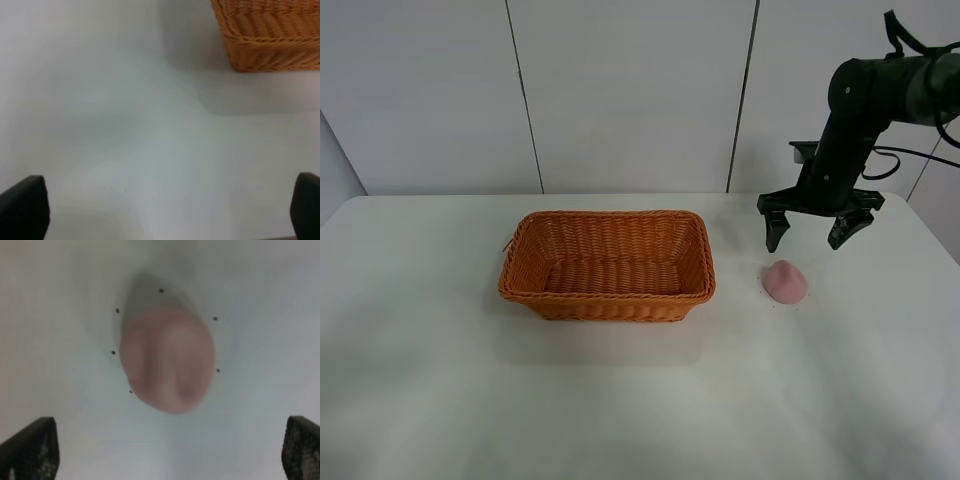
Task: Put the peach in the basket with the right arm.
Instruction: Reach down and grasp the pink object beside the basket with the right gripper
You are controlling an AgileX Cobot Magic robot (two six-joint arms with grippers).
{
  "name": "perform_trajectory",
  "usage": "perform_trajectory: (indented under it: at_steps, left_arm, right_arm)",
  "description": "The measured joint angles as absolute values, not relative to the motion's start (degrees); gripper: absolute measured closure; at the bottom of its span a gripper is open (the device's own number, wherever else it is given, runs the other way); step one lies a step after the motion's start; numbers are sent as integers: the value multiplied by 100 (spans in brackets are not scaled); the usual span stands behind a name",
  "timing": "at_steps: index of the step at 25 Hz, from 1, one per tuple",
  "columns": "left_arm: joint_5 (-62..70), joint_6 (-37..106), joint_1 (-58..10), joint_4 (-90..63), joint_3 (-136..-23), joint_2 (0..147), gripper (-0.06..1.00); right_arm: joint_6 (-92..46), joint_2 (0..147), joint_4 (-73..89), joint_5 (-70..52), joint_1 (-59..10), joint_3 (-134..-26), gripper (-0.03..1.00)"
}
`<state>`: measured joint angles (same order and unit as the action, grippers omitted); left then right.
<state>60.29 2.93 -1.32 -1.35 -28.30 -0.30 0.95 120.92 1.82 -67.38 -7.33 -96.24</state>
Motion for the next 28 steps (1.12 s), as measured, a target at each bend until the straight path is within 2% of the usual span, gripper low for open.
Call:
perform_trajectory:
  at_steps: [8,23,25,27,28]
  left_arm:
    - [6029,293,-132,-135,-2830,-30,-4]
    - [6029,293,-132,-135,-2830,-30,-4]
    - [6029,293,-132,-135,-2830,-30,-4]
    - [6029,293,-132,-135,-2830,-30,-4]
    - [6029,293,-132,-135,-2830,-30,-4]
  right_arm:
    - [302,12500,0,-6288,-754,-9624,28]
    - [314,13243,0,-6250,-754,-9630,29]
    - [314,13243,0,-6244,-754,-9630,36]
    - [314,13243,0,-6244,-754,-9634,50]
    - [314,13243,0,-6244,-754,-9634,63]
